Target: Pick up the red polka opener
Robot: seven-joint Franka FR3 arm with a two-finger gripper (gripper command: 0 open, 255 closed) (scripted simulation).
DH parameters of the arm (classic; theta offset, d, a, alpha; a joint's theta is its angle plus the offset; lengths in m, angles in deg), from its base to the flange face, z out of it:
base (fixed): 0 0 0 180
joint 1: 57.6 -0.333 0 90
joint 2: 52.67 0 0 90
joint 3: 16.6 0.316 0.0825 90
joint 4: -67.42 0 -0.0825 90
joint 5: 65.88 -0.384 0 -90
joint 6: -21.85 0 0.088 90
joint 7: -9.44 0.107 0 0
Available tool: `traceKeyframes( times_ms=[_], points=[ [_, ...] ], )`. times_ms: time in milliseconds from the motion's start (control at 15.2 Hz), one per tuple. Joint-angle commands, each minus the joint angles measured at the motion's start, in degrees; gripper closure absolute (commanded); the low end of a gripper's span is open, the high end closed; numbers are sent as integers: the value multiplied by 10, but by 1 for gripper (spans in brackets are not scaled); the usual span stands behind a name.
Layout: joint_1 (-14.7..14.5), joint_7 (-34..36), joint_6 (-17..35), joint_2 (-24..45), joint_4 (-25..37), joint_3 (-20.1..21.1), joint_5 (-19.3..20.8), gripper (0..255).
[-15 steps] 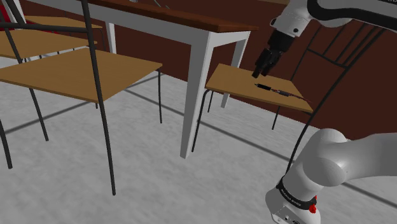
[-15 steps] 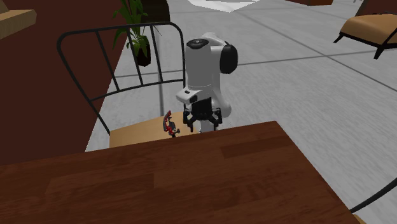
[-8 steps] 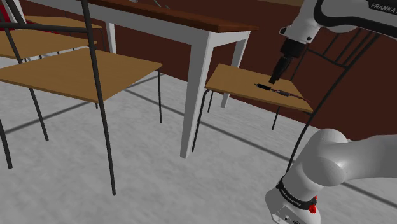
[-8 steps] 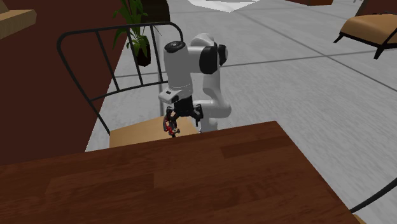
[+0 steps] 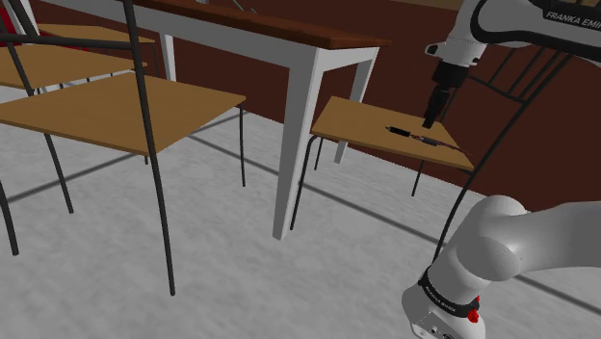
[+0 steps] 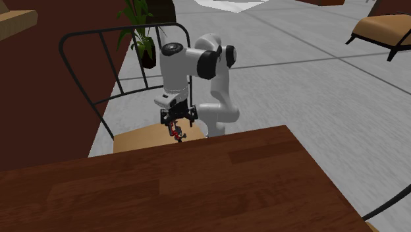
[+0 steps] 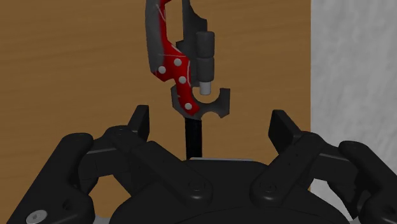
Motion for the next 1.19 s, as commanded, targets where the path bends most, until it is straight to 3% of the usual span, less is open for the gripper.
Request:
traceKeyframes(
  times_ms=[0,462,528,924,1056,1122],
  points=[
    [19,-14,11,7,-15,-58,0,0],
    [74,-43,58,11,-65,-37,-16,0],
    [75,-45,60,10,-68,-39,-14,255],
    [89,-55,82,-28,-127,-53,3,255],
    [87,-54,86,-21,-125,-53,2,255],
    [96,-56,61,17,-66,-23,-28,255]
  ],
)
